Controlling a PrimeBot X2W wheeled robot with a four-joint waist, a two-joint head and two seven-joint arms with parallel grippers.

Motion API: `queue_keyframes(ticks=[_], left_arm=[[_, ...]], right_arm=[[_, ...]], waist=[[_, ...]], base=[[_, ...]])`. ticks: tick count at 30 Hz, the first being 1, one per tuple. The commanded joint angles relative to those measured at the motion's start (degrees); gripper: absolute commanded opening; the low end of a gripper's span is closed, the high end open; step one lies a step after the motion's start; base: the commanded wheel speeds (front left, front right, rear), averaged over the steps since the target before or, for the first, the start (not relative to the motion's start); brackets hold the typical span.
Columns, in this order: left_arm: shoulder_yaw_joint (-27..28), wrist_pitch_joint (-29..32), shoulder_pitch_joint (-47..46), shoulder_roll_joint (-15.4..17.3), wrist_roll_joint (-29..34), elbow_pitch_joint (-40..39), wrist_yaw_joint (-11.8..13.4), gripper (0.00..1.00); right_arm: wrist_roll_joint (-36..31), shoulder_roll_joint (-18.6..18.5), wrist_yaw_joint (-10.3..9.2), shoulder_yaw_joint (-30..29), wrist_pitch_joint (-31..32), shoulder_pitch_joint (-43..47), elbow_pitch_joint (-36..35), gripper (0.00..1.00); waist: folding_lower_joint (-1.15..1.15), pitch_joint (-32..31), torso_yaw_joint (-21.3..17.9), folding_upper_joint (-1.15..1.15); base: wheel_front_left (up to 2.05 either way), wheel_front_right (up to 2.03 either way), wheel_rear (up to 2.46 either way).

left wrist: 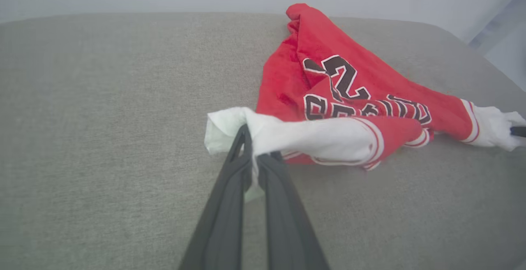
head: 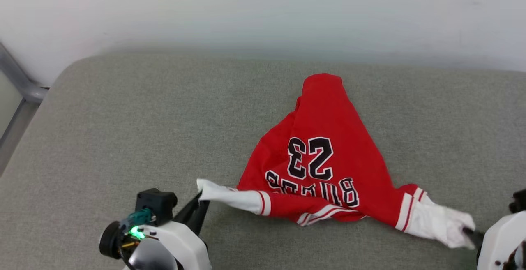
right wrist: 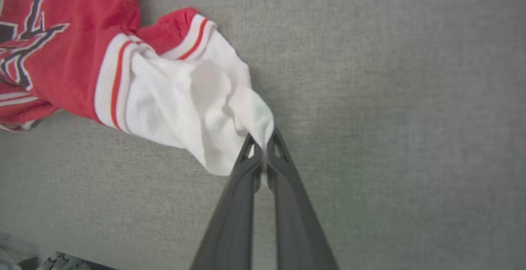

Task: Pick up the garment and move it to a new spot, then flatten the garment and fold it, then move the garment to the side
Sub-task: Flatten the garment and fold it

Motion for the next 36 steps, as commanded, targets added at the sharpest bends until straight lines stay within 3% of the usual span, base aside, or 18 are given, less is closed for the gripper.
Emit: queue_keyframes(ticks=[1, 8, 13, 14, 25, 36], left_arm=[[0.9, -1.7, -1.1, 0.4, 0.7, -1.2, 0.4, 0.0], [3.9, -7.4, -6.3, 1.4, 2.5, -5.5, 0.9, 0.0], [6.2, -8.3, -14.0, 1.5, 1.2, -4.7, 0.0, 0.0], [7.4, -8.2, -20.0, 0.8, -0.6, -2.0, -0.9, 0.0], [10.0, -11.3, -44.3, -0.4, -3.2, 15.0, -4.4, 0.0], [10.4, -15.2, -68.8, 2.0, -1.9, 31.7, -6.7, 0.0]], right_arm=[[-0.9, -0.2, -0.02, -0.6, -1.4, -0.4, -3.1, 0.0], [-4.3, 0.3, -0.02, -2.7, -7.8, -5.1, -15.0, 0.0], [-7.4, 1.6, -0.02, -3.7, -11.6, -12.3, -17.5, 0.0], [-9.1, 1.9, -0.02, -3.4, -13.0, -17.9, -16.0, 0.0], [-13.4, -1.6, -0.03, 0.6, -20.4, -40.5, -3.7, 0.0], [-16.3, -3.6, -0.03, 5.8, -25.8, -66.2, 6.4, 0.0]], waist=[[0.0, -1.1, -0.4, 0.0], [0.0, -2.1, -1.0, 0.0], [0.0, -0.9, -1.4, 0.0], [0.0, 0.4, -1.4, 0.0], [0.0, 9.1, -1.3, 0.0], [0.0, 21.2, -2.0, 0.0]], base=[[0.0, 0.0, 0.0], [0.0, 0.0, 0.0], [0.0, 0.0, 0.0], [0.0, 0.0, 0.0], [0.0, 0.0, 0.0], [0.0, 0.0, 0.0]])
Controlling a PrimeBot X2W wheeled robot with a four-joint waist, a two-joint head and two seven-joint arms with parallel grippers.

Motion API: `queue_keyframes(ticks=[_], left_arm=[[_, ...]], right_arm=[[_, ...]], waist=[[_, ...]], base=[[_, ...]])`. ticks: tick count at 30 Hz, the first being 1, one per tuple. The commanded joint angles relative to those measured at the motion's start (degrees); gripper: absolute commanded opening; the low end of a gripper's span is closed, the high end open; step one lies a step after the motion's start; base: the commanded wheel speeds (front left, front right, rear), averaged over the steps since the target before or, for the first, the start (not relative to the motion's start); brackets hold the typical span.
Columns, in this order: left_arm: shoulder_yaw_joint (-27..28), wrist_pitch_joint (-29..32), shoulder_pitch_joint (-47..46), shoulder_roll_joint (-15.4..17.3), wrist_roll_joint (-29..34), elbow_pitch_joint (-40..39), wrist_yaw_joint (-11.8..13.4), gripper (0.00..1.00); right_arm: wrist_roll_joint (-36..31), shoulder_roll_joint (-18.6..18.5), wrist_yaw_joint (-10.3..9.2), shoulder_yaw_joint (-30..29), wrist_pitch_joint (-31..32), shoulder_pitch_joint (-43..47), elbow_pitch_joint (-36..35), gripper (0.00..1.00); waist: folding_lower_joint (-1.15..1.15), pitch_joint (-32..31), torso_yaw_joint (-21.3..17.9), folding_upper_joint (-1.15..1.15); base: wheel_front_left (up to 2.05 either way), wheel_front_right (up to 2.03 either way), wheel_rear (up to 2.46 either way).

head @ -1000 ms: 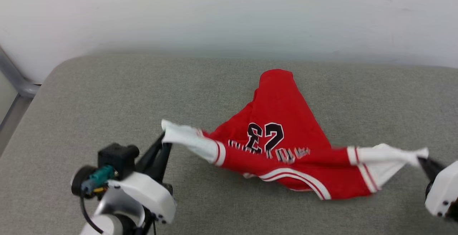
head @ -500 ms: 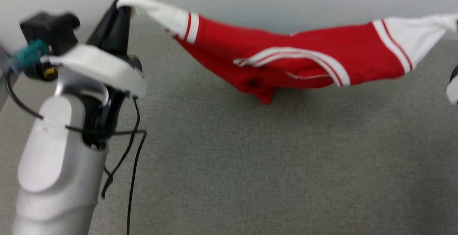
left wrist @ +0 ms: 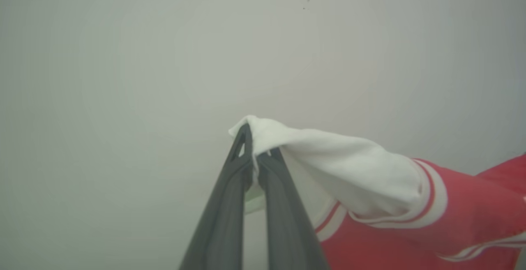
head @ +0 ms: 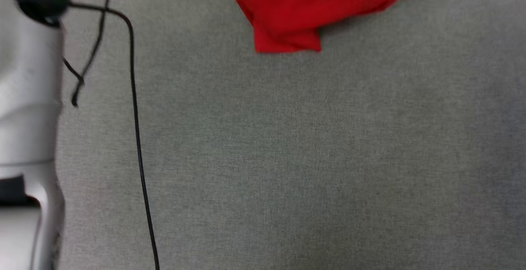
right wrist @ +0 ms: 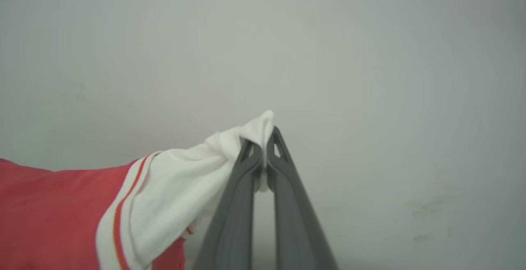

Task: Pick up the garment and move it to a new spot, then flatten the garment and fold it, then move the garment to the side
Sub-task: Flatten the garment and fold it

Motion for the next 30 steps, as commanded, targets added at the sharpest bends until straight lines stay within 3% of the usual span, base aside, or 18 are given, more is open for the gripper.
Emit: queue_keyframes(ticks=[1, 8, 17, 30], left_arm=[[0.5, -0.4, -2.8, 0.8, 0.2, 1.3, -0.2, 0.0], [0.5, -1.5, -15.4, 4.1, 1.7, 6.4, -0.8, 0.0], [0.7, -2.2, -21.5, 6.9, 0.8, 9.8, -1.3, 0.0], [0.3, -3.5, -11.9, 4.2, -3.8, 16.8, -1.6, 0.0]], right_arm=[[-0.4, 0.0, -0.04, 0.5, -0.8, -3.0, 1.2, 0.0], [-1.5, 0.4, -0.04, 4.0, -4.2, -17.3, 7.3, 0.0], [-1.7, 0.9, -0.04, 9.0, -7.7, -28.3, 13.8, 0.0], [-0.2, 5.9, -0.04, 9.8, -10.1, -21.2, 25.7, 0.0]], waist=[[-0.02, 3.9, -0.6, 0.0], [-0.02, 9.5, -2.0, 0.0], [-0.02, 16.0, -2.2, 0.0], [-0.02, 17.0, -2.6, 0.0]], base=[[0.0, 0.0, 0.0], [0.0, 0.0, 0.0], [0.0, 0.0, 0.0], [0.0, 0.0, 0.0]])
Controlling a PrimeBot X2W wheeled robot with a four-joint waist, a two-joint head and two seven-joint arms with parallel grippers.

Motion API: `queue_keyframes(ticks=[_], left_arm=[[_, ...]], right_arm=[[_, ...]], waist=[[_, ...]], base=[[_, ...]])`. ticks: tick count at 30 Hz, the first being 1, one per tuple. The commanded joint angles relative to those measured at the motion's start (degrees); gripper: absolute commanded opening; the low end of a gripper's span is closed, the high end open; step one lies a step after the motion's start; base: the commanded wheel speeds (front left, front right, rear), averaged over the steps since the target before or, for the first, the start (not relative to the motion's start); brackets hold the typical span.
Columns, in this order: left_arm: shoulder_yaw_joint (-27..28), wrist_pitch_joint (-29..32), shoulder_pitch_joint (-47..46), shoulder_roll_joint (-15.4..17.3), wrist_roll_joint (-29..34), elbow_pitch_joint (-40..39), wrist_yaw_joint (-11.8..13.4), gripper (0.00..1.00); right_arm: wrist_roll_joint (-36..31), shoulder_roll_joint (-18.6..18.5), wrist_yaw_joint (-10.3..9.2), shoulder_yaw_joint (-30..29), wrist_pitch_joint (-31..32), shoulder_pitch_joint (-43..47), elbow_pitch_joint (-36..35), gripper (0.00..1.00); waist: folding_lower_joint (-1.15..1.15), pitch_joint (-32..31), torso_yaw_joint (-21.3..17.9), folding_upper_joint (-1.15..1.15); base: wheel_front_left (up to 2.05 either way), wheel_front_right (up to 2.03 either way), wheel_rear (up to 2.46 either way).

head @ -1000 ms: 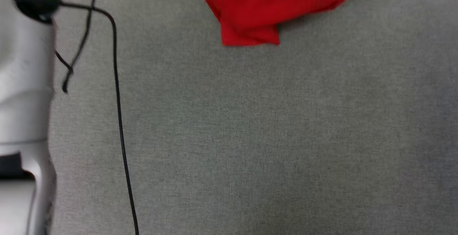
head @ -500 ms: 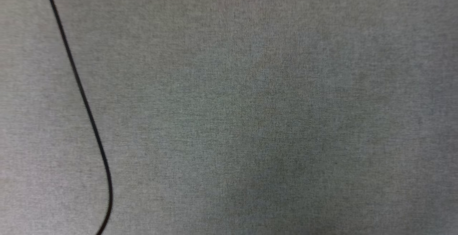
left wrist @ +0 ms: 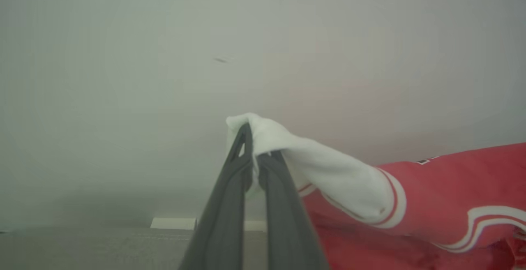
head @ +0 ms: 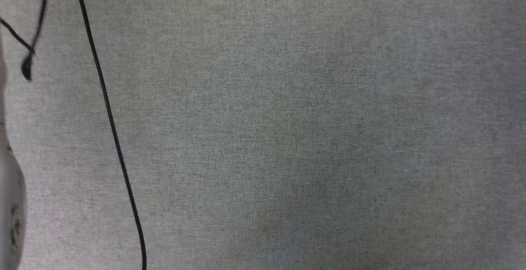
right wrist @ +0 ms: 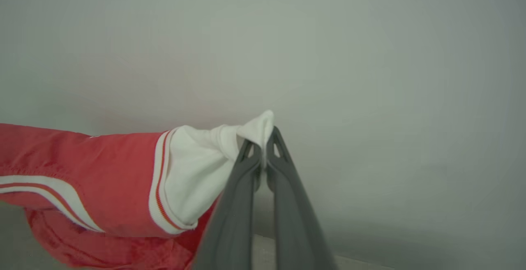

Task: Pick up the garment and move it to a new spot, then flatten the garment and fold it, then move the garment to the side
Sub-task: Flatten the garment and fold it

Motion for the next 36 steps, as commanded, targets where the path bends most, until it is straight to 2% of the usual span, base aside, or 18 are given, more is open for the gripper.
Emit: queue_keyframes(ticks=[1, 8, 17, 22, 26, 30, 36], left_arm=[[-0.4, -0.8, 1.9, -0.4, -0.7, 0.8, -0.2, 0.0], [-4.6, -3.2, 12.2, -2.8, -5.2, 2.4, -0.4, 0.0], [-9.3, -7.4, 29.4, -1.0, -12.6, -1.0, -0.4, 0.0], [-9.5, -8.4, 38.9, 0.6, -14.3, -4.7, -0.4, 0.0], [-9.1, -9.0, 46.3, 1.7, -13.6, -9.8, 1.6, 0.0], [-9.2, -8.4, 53.8, 2.8, -13.6, -16.6, 4.4, 0.0], [-9.0, -5.4, 65.0, 5.6, -14.5, -26.8, 8.9, 0.0]], right_arm=[[0.6, 0.0, -0.04, 0.2, -1.1, 2.0, 1.1, 0.0], [4.9, -0.6, -0.04, 1.7, -4.6, 14.5, 5.4, 0.0], [12.6, -3.1, -0.04, 2.8, -8.4, 35.0, 1.6, 0.0], [15.0, -5.4, -0.04, 2.0, -7.1, 46.8, -5.7, 0.0], [15.0, -5.6, -0.04, -1.1, -3.9, 57.0, -13.6, 0.0], [13.3, -3.7, -0.05, -6.1, 0.3, 67.4, -22.3, 0.0], [9.4, 2.2, -0.05, -12.9, 7.6, 82.4, -35.8, 0.0]], waist=[[-0.01, -0.7, -0.1, 0.0], [-0.01, -5.4, 0.7, 0.0], [-0.01, -14.5, 0.7, 0.0], [-0.01, -19.8, 0.8, 0.0], [-0.01, -23.2, 0.7, 0.0], [-0.01, -26.1, 0.8, 0.0], [-0.01, -29.9, 0.9, 0.0]], base=[[0.0, 0.0, 0.0], [0.0, 0.0, 0.0], [0.0, 0.0, 0.0], [0.0, 0.0, 0.0], [0.0, 0.0, 0.0], [0.0, 0.0, 0.0], [0.0, 0.0, 0.0]])
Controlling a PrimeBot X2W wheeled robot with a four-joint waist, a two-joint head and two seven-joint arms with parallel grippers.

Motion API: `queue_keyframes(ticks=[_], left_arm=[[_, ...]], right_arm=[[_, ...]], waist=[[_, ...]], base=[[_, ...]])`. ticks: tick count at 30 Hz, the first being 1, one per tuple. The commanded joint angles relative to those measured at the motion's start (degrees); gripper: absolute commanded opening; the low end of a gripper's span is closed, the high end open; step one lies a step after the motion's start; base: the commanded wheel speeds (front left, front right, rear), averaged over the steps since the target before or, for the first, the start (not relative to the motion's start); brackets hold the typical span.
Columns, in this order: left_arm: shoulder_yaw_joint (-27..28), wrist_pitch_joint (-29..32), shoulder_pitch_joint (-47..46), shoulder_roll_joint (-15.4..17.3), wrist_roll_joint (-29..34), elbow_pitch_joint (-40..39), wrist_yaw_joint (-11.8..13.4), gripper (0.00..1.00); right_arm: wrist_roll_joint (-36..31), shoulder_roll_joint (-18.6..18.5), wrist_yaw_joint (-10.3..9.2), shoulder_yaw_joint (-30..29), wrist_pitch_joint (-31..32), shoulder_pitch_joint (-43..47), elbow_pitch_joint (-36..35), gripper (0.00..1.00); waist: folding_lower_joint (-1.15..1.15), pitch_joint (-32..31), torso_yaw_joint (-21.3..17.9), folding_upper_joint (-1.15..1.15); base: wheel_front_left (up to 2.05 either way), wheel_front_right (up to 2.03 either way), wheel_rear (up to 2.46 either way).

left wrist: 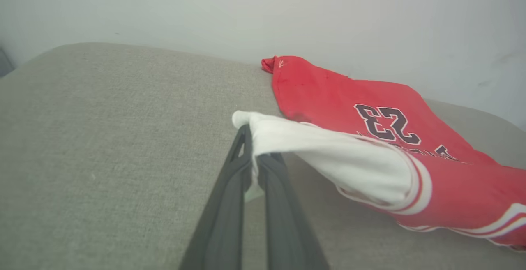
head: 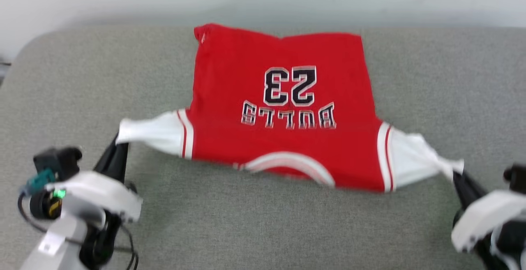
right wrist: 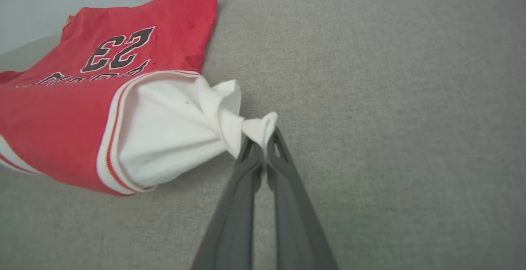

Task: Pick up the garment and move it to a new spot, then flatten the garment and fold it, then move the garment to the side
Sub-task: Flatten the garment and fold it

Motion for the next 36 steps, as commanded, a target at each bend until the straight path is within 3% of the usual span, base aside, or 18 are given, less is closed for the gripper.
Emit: queue_keyframes(ticks=[1, 6, 12, 21, 22, 23, 29, 36], left_arm=[[0.4, 1.1, 4.1, 1.3, -0.6, -2.8, 1.6, 0.0], [1.0, 3.2, 13.2, 2.9, -2.3, -9.0, 4.6, 0.0], [1.7, 4.1, 22.9, 3.9, -3.8, -12.9, 8.0, 0.0], [-0.4, 2.6, 26.9, 2.8, -2.2, -15.9, 9.1, 0.0], [-0.8, 2.6, 26.6, 2.6, -1.8, -16.3, 9.1, 0.0], [-1.2, 2.2, 26.0, 2.5, -1.2, -16.8, 9.1, 0.0], [-3.3, 1.4, 23.3, 1.6, 1.7, -18.6, 9.7, 0.0], [-5.4, 0.8, 18.5, -0.5, 4.2, -20.9, 9.6, 0.0]], right_arm=[[-1.5, 2.1, -0.06, -1.7, 2.2, 4.8, -4.1, 0.0], [-2.9, 6.5, -0.06, -4.5, 6.6, 14.9, -11.2, 0.0], [-2.2, 8.5, -0.07, -6.3, 9.1, 23.0, -12.7, 0.0], [-2.0, 8.8, -0.06, -4.2, 10.3, 25.8, -10.6, 0.03], [-2.4, 8.8, -0.06, -4.0, 10.2, 25.3, -10.6, 0.45], [-2.4, 8.8, -0.05, -4.0, 9.3, 24.2, -11.0, 1.0], [-4.0, 8.1, -0.04, -5.4, 0.9, 16.0, -11.2, 1.0], [-3.5, 3.4, -0.04, -5.7, -4.5, -1.8, -0.8, 1.0]], waist=[[0.02, -2.1, 0.1, -0.01], [0.02, -4.7, 0.3, -0.01], [0.02, -7.0, 0.2, -0.01], [0.02, -7.8, 1.1, -0.01], [0.02, -7.8, 1.4, -0.01], [0.02, -7.8, 1.6, -0.01], [0.02, -7.0, 3.7, -0.01], [0.02, -2.4, 7.1, -0.01]], base=[[0.0, 0.0, 0.0], [0.0, 0.0, 0.0], [0.0, 0.0, 0.0], [0.0, 0.0, 0.0], [0.0, 0.0, 0.0], [0.0, 0.0, 0.0], [0.0, 0.0, 0.0], [0.0, 0.0, 0.0]])
